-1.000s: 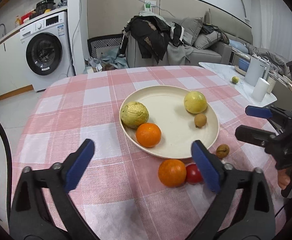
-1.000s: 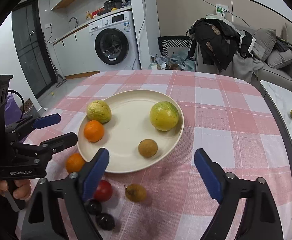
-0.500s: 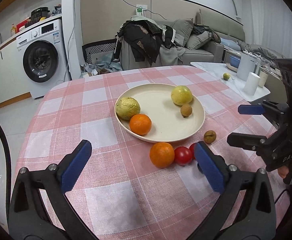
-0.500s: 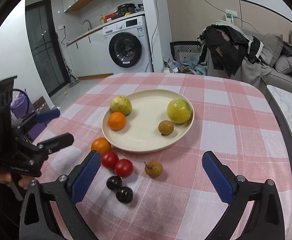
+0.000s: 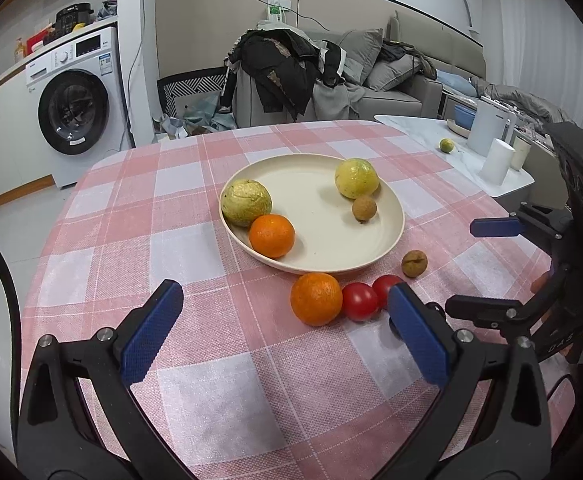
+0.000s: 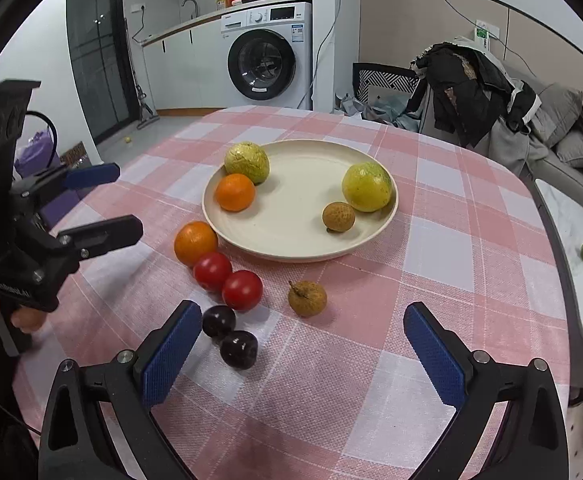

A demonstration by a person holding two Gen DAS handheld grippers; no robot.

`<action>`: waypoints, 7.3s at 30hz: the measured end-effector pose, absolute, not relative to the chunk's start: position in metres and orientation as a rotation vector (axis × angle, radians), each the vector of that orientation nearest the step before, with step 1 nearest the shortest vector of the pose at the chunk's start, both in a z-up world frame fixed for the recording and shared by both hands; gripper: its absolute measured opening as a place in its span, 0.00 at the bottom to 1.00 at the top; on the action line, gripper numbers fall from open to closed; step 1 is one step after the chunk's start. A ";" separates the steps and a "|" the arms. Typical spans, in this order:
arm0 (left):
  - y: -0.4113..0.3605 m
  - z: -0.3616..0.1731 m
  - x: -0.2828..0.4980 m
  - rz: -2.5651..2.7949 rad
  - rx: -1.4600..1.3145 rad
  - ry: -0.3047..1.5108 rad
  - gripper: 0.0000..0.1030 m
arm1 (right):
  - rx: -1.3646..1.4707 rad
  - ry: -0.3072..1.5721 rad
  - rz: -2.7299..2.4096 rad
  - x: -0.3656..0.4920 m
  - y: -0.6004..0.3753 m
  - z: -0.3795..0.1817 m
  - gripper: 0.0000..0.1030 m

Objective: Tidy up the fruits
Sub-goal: 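Withdraw both tools from the plate toward the plums, then grasp a dark plum with the left tool while the right tool grasps another plum, then carry both plums onto the cream plate and open both tools, then withdraw both tools from the plate toward the orange and brown pear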

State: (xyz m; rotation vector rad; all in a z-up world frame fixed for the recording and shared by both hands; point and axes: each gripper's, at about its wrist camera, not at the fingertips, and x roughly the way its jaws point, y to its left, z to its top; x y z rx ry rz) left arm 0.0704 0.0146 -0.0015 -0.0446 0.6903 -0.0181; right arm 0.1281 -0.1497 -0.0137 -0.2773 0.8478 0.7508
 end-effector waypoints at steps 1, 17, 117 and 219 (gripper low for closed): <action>0.014 -0.003 0.071 -0.019 -0.045 0.692 0.99 | -0.281 0.855 0.752 0.129 -0.149 -0.015 1.00; -0.006 -0.019 0.080 -0.087 -0.007 0.782 0.99 | -0.336 0.951 0.790 0.127 -0.137 -0.039 1.00; -0.030 -0.005 0.075 -0.172 -0.037 0.728 0.21 | -0.201 0.766 0.862 0.123 -0.173 0.006 0.25; 0.022 -0.001 0.088 0.040 -0.030 0.694 0.99 | -0.192 0.819 0.614 0.161 -0.156 -0.009 1.00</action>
